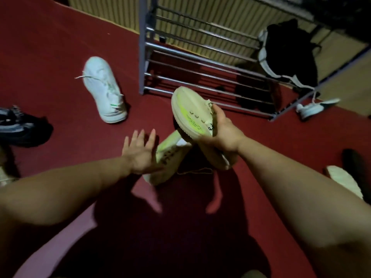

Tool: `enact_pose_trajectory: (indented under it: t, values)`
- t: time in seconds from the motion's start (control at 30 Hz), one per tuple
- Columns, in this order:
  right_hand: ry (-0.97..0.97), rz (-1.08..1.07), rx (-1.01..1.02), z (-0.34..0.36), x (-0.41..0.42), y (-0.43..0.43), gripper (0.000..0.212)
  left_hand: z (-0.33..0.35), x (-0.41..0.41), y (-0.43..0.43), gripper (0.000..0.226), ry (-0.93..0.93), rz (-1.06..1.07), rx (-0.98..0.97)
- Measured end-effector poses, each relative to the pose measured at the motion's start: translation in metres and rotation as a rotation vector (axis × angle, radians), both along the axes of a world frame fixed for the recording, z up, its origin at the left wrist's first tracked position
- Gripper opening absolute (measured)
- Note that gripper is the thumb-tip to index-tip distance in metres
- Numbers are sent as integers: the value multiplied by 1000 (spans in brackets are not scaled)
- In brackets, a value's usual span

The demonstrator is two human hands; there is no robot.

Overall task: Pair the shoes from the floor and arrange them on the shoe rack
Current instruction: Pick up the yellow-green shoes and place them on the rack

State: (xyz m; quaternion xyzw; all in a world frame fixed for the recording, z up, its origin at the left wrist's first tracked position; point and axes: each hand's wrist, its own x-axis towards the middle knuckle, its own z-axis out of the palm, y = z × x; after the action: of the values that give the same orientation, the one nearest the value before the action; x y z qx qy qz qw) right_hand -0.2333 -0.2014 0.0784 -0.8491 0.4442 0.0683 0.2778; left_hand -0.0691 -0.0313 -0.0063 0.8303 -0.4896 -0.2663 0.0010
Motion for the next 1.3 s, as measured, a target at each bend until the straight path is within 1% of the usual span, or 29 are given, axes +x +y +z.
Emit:
enact_pose_trajectory:
  t: [0.07,0.17,0.23,0.3,0.33,0.4,0.47,0.5,0.53,0.57,0.6,0.63,0.67,0.7,0.73,0.77,0.83,0.87,0.9,0.93,0.97,1.0,1.07,1.17,1.23,1.27,1.3]
  values:
    - [39,19,-6,-5,-29,-6,117,-9,-26,-2,119,62,-32,87]
    - [170,144,-20,-18,-65,-12,117,-19,-44,-5,124,5,-122,175]
    - [252,248,-22,-28,-85,-16,117,-22,-46,-8,119,-19,-130,157]
    - [336,348,-38,-35,-101,-21,114,-24,-43,-9,115,-5,-129,110]
    - [385,420,-51,-36,-106,-25,112,-24,-41,-10,116,13,-128,96]
    - [555,707,-112,-33,-108,-28,113,-26,-35,-10,120,62,-128,97]
    - [734,989,-275,-35,-106,-27,111,-28,-33,-11,122,89,-127,96]
    - [740,1048,-344,-36,-104,-24,104,-29,-32,-11,123,98,-121,90]
    - [697,1091,-416,-39,-103,-20,89,-31,-33,-11,123,107,-110,82]
    - [612,1093,-503,-47,-104,-18,73,-32,-33,-11,122,114,-95,73]
    - [485,1052,-571,-55,-103,-17,63,-34,-34,-11,121,118,-81,62]
    - [447,945,-550,-57,-101,-11,60,-35,-34,-11,121,118,-70,52]
    - [345,852,-628,-60,-96,-8,57,-36,-35,-10,120,115,-63,41]
    - [316,703,-622,-59,-89,-5,55,-36,-36,-9,119,112,-54,29]
    - [317,502,-556,-64,-85,-1,55,-37,-37,-8,118,110,-45,17]
    - [333,228,-396,-68,-81,5,58,-36,-38,-7,118,107,-38,7]
    - [256,-265,-117,-73,-76,19,68,-35,-40,-6,117,98,-36,-6]
    - [198,-429,9,-78,-75,25,78,-34,-40,-6,117,93,-38,-12]
    - [159,-512,111,-85,-74,31,93,-34,-41,-6,118,89,-40,-18]
    - [144,-556,215,-89,-72,40,108,-34,-41,-6,119,84,-45,-24]
    - [151,-562,280,-92,-68,49,117,-34,-41,-6,120,78,-53,-29]
    - [171,-533,289,-97,-66,60,119,-35,-41,-5,120,74,-63,-32]
    - [215,-447,163,-105,-65,74,110,-36,-40,-2,122,76,-91,-40]
    - [187,-226,-33,-111,-76,73,97,-36,-40,4,126,100,-167,-16]
    - [65,-85,-137,-109,-84,61,89,-37,-39,8,130,124,-245,21]
    - [-17,-70,-158,-108,-87,52,85,-37,-39,10,132,134,-284,30]
    - [-68,-96,-133,-106,-88,43,84,-38,-39,11,132,139,-316,33]
